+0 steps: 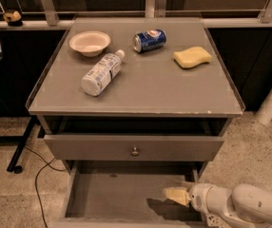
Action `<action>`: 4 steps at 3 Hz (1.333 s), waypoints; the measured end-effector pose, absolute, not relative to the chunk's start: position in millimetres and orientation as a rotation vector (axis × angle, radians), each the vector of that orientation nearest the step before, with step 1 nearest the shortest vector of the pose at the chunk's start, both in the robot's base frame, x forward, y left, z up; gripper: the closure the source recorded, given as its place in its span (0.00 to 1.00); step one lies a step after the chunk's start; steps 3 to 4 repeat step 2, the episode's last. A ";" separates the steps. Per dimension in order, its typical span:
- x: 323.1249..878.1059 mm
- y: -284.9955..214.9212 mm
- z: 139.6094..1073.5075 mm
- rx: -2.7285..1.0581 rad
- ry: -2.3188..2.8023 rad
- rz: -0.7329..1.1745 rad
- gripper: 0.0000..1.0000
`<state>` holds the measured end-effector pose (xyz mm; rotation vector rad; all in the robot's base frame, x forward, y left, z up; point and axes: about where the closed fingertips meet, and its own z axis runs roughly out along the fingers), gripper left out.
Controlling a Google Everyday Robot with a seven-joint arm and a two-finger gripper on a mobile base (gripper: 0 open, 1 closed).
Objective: Open middle drawer
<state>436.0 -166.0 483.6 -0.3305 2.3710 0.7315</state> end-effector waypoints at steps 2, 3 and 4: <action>436.4 -165.3 484.9 -0.332 2.369 0.732 0.00; 436.4 -165.3 484.9 -0.332 2.369 0.732 0.00; 436.4 -165.3 484.9 -0.332 2.369 0.732 0.00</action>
Offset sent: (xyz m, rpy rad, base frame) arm 0.0003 0.0006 0.0014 0.0004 -0.0024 0.0008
